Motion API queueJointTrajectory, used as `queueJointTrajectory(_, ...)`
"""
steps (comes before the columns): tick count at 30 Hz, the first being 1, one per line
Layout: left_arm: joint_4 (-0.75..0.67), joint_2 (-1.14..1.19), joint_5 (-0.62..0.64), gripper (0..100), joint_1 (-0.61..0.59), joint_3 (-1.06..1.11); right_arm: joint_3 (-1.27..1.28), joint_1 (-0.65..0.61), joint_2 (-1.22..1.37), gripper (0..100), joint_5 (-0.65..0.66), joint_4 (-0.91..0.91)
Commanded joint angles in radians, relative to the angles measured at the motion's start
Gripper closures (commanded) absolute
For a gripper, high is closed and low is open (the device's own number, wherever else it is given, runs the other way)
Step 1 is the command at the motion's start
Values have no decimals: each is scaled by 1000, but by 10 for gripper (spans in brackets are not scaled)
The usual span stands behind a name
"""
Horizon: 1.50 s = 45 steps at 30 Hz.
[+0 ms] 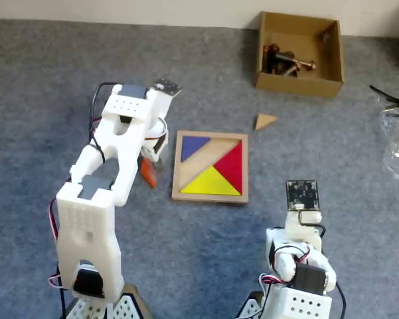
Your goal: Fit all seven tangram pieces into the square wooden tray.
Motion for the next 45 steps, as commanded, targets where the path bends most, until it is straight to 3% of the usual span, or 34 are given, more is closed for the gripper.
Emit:
queueJointTrajectory(1,-6,-18,6,836,-7,-4,110,-4,-8,993,-5,-27)
queueJointTrajectory(8,-5,-16,8,831,-28,2,110,-4,-8,993,-5,-27)
queueJointTrajectory(13,-5,-16,74,744,-28,2,110,-4,-8,993,-5,-27)
queueJointTrajectory(33,-48,19,69,773,-33,47,110,-4,-8,993,-5,-27)
queueJointTrajectory(38,-68,25,-31,815,-35,22,110,-4,-8,993,-5,-27)
queueJointTrajectory(45,-68,24,-44,818,-36,19,110,-4,-8,993,-5,-27)
